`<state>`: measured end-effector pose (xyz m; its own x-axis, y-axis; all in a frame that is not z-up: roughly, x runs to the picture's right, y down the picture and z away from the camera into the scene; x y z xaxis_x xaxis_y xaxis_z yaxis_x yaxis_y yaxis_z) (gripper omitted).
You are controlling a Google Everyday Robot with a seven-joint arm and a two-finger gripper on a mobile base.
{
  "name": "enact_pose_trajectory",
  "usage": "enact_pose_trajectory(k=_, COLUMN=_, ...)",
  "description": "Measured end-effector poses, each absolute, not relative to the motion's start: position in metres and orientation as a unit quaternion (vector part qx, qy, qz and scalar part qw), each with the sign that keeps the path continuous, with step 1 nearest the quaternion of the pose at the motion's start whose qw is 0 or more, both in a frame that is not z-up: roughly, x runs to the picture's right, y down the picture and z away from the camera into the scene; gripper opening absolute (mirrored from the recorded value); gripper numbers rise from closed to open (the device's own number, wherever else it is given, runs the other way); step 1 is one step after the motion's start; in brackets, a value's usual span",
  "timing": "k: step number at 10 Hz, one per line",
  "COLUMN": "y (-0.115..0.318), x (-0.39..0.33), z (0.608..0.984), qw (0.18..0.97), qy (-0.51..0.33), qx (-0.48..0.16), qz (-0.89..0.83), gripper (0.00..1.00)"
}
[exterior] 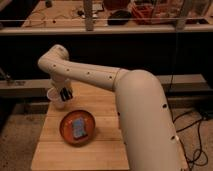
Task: Place the eraser in the ceramic cup
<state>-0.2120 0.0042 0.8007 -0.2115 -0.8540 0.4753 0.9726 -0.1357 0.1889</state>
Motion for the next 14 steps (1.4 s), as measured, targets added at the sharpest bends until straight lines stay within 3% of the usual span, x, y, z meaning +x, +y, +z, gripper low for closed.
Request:
enact_pose_trajectory(k=3, y=0.0053, x=-0.2112, z=0.8019, qw=0.615, qy=-0.235, qx=-0.128, qz=-0.741, gripper=0.28)
enact_pose_trajectory(k=5, y=0.0056, x=-0.2109, z=0.8026, qw=0.615, qy=-0.236, qx=-0.129, qz=-0.741, gripper=0.22)
enact_pose_trajectory(k=14, y=0.0066, x=-0.2079, z=0.8056, qw=0.616, qy=-0.243, qx=-0.131, qz=-0.738, gripper=0.22)
